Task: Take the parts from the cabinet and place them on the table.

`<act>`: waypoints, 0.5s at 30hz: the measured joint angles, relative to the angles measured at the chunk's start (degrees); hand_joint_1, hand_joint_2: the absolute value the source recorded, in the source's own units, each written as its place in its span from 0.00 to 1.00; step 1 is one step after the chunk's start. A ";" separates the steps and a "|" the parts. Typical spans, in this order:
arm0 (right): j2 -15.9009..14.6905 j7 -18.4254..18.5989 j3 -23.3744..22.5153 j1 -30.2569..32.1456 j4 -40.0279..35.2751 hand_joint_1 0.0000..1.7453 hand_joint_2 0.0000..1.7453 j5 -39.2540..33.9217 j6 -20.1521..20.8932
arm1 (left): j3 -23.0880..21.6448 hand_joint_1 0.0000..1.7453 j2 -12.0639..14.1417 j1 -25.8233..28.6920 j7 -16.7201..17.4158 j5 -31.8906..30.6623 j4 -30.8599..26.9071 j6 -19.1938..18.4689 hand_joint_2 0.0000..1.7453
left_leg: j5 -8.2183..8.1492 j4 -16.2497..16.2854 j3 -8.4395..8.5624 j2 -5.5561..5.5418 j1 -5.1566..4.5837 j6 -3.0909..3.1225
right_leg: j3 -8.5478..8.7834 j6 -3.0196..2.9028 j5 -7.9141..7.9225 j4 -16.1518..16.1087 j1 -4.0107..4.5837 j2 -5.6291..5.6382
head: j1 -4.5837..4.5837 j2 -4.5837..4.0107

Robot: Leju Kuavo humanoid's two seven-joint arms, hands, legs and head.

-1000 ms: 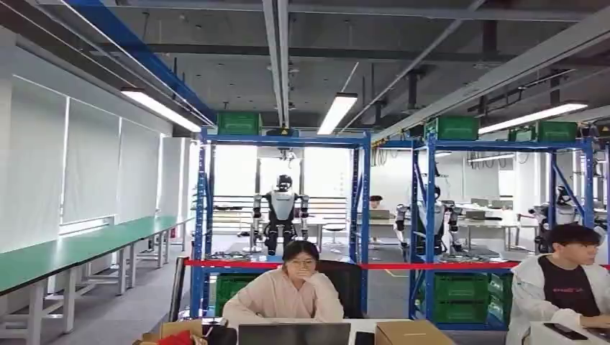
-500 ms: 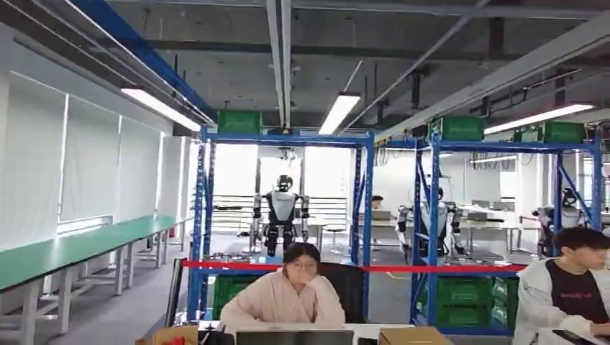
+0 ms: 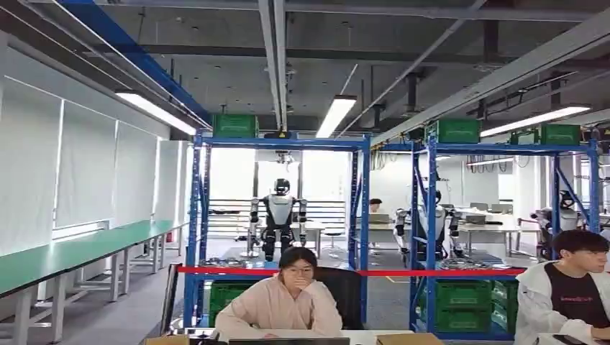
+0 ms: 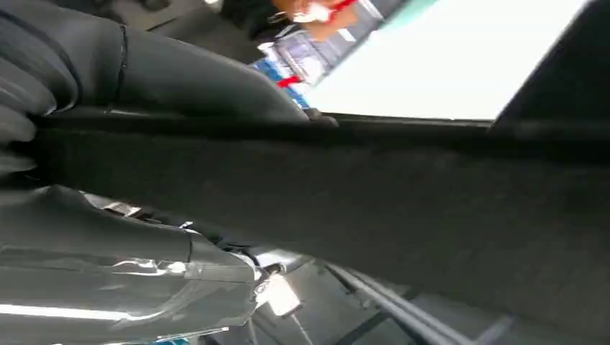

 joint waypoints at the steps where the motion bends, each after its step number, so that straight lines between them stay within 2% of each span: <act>1: -0.32 0.71 0.71 -1.57 1.41 1.00 1.00 0.97 -0.07 | -0.22 0.00 0.02 0.24 0.06 -0.28 0.00 -0.09 1.00 | 0.07 0.10 -0.02 -0.07 -0.12 0.17 | 0.09 0.23 0.12 -0.06 -0.08 -0.06 | 0.02 0.00; 2: -0.69 1.50 1.57 -3.28 2.93 1.00 1.00 2.09 -0.04 | -0.33 0.00 0.00 0.34 0.07 -0.37 0.00 -0.17 1.00 | 0.28 -0.20 0.07 -0.06 0.16 0.50 | 0.09 0.51 -0.02 0.03 -0.06 -0.03 | 0.04 0.00; 3: -1.16 2.05 2.27 -4.81 4.47 1.00 1.00 3.03 -0.02 | -0.46 0.00 0.02 0.31 -0.13 -0.48 0.00 -0.30 1.00 | 0.44 -0.37 0.20 -0.08 0.40 0.74 | -0.05 0.98 -0.81 0.64 -0.16 -0.10 | 0.04 0.00; 4: -1.59 2.51 3.12 -6.72 6.34 1.00 1.00 3.77 0.04 | -0.63 0.00 0.09 0.18 -0.41 -0.57 0.00 -0.39 1.00 | 0.44 -0.38 0.20 -0.06 0.49 0.96 | -1.10 1.38 -2.43 2.93 -0.23 -0.14 | 0.02 0.00; 6: -2.08 3.10 4.81 -10.00 10.45 1.00 1.00 4.85 0.04 | -0.87 0.00 0.11 0.08 -0.88 -0.83 0.00 -0.70 1.00 | 0.38 -0.36 0.21 -0.03 0.51 1.08 | -5.25 1.93 -6.58 12.00 -0.60 -0.15 | 0.02 0.00; 7: -2.29 3.51 5.63 -11.14 12.55 1.00 1.00 5.37 0.04 | -1.07 0.00 0.11 0.08 -1.07 -0.85 0.00 -0.85 1.00 | 0.35 -0.35 0.21 -0.04 0.53 1.12 | -7.29 2.10 -7.86 16.13 -0.68 -0.15 | 0.02 0.00; 8: -2.40 3.95 6.42 -12.29 14.82 1.00 1.00 5.76 0.04 | -1.22 0.00 0.11 0.09 -1.38 -0.90 0.00 -1.13 1.00 | 0.34 -0.34 0.26 -0.06 0.56 1.13 | -8.46 2.16 -7.86 18.20 -0.75 -0.15 | 0.02 0.00; 9: -2.58 4.34 7.16 -13.53 17.03 1.00 1.00 6.07 0.00 | -1.27 0.00 0.11 0.13 -1.60 -0.92 0.00 -1.35 1.00 | 0.29 -0.33 0.34 -0.11 0.56 1.16 | -8.20 2.18 -6.46 17.06 -0.77 -0.15 | 0.02 0.00; 10: -2.69 4.67 7.82 -14.93 18.89 1.00 1.00 6.35 -0.04 | -1.31 0.00 0.11 0.16 -1.86 -0.96 0.00 -1.51 1.00 | 0.25 -0.33 0.44 -0.23 0.56 1.13 | -6.62 2.07 -3.90 13.30 -0.76 -0.15 | 0.02 0.00; 12: -2.86 5.31 9.09 -17.69 22.80 1.00 1.00 7.01 -0.26 | -1.46 0.00 0.11 0.09 -2.47 -0.98 0.00 -1.84 1.00 | 0.08 -0.39 0.73 -0.41 0.53 0.95 | -2.02 1.41 1.85 2.52 -0.64 -0.09 | 0.02 0.00; 13: -2.88 5.76 9.91 -19.17 25.23 1.00 1.00 7.49 -0.70 | -1.53 0.00 0.11 0.11 -2.89 -0.98 0.02 -1.94 1.00 | 0.08 -0.51 0.59 -0.44 0.46 0.80 | -1.04 1.02 1.36 0.87 -0.33 0.03 | 0.04 0.00; 14: -2.88 6.23 10.69 -20.25 27.02 1.00 1.00 8.02 -0.98 | -1.55 0.00 0.13 0.06 -3.11 -0.98 0.02 -2.10 1.00 | 0.17 -0.51 0.40 -0.48 0.49 0.53 | -1.16 0.73 1.73 0.07 -0.06 0.02 | 0.02 0.02; 15: -2.93 6.70 11.27 -20.98 28.68 1.00 1.00 8.43 -1.37 | -1.55 0.00 0.15 0.07 -3.41 -0.96 0.02 -2.27 1.00 | 0.17 -0.53 0.31 -0.47 0.52 0.28 | -1.10 0.47 1.33 -0.09 0.01 0.01 | 0.04 0.07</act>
